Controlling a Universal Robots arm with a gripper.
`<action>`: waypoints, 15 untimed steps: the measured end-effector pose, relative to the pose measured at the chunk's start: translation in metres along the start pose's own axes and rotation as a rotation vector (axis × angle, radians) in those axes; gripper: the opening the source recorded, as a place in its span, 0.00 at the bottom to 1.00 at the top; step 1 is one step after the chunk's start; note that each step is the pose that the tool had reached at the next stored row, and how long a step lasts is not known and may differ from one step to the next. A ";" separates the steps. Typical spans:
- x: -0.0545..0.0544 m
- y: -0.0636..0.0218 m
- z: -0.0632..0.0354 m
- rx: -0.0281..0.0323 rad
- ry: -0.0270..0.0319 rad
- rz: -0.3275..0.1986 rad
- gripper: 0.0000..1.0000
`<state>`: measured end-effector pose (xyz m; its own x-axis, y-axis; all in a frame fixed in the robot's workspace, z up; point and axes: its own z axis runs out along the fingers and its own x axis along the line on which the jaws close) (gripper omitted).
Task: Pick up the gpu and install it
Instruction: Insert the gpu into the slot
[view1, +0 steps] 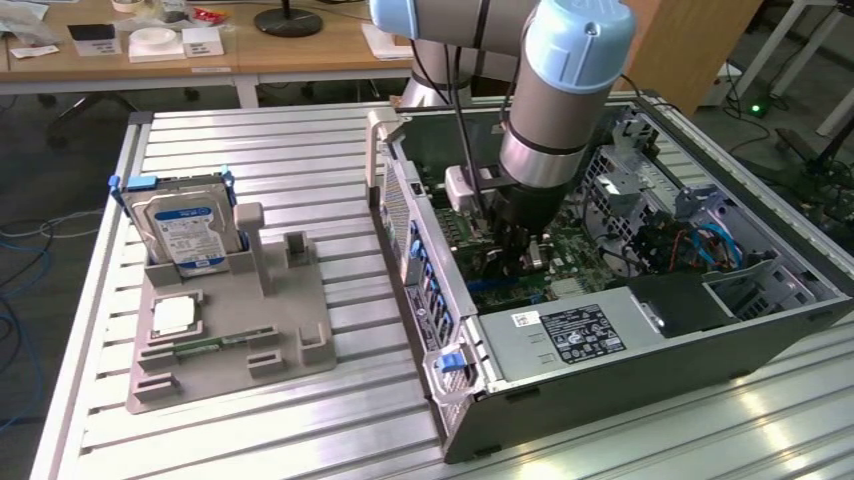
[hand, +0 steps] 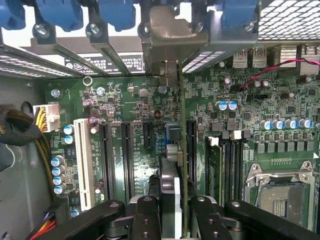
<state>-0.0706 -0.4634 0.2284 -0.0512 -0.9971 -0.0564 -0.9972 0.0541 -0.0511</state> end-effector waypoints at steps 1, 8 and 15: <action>0.000 0.0000 0.0001 -0.0001 0.0000 0.000 0.28; 0.000 0.0003 0.0029 -0.0001 -0.0001 0.000 0.28; 0.001 0.0006 0.0066 -0.0005 0.0010 0.000 0.28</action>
<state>-0.0708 -0.4636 0.2218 -0.0513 -0.9971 -0.0554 -0.9973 0.0542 -0.0506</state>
